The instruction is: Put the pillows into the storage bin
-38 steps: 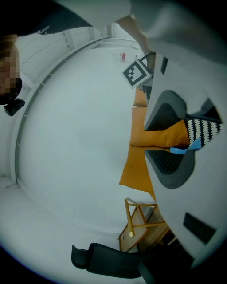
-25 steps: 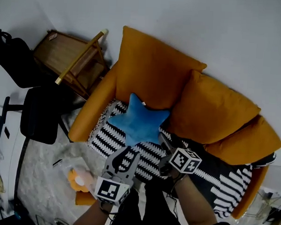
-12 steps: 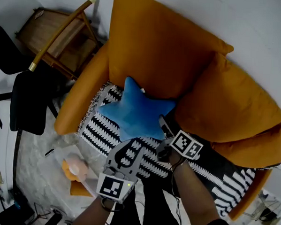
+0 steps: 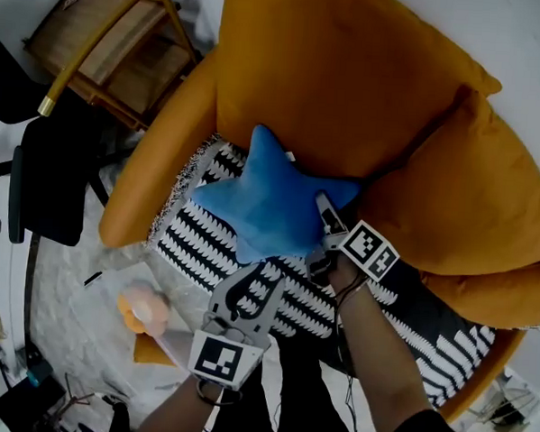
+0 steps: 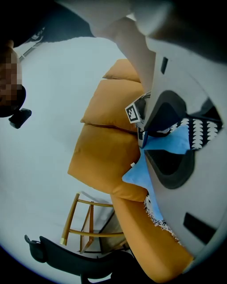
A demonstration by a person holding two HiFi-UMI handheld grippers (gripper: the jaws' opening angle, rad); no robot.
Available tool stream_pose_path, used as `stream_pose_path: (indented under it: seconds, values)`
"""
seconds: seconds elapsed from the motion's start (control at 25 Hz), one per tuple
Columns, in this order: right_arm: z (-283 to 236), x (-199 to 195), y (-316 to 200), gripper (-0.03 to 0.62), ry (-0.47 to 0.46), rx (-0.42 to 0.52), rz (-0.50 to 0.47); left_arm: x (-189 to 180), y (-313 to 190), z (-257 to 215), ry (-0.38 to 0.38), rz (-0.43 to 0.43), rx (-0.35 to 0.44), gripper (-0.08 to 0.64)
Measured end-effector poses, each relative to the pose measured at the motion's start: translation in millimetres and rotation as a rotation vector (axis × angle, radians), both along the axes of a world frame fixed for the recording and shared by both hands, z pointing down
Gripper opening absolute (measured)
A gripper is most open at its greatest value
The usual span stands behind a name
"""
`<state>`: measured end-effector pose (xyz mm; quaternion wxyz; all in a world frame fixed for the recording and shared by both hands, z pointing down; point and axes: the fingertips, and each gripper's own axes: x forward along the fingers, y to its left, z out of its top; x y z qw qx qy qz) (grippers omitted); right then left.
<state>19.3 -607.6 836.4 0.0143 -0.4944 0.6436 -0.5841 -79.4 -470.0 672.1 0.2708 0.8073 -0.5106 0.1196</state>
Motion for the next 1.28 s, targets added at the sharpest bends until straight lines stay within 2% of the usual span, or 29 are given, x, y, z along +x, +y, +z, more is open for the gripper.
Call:
stream_pose_path:
  seconds: [0.16,0.28,0.6,0.76,1.0,1.28]
  values:
    - [1,-9,-7,0.395,-0.075,0.005,-0.005,-6,3,3,0.012,-0.016,-0.013,0.118]
    - [-1,-12,-6,0.378,-0.086,0.013,-0.019,-13,6,3,0.014,-0.024,-0.015,0.118]
    - [-24,-22,8,0.282,0.011,0.062,-0.058,-28,15,-12,0.011,-0.039,0.011,0.118]
    - [-54,-38,16,0.257,0.066,0.123,-0.133,-37,20,-29,0.010,-0.052,0.036,0.118]
    - [-116,-68,34,0.242,0.214,0.274,-0.306,-57,34,-64,0.028,-0.089,0.069,0.118]
    - [-204,-97,65,0.225,0.494,0.470,-0.531,-100,66,-117,0.025,-0.149,0.120,0.118]
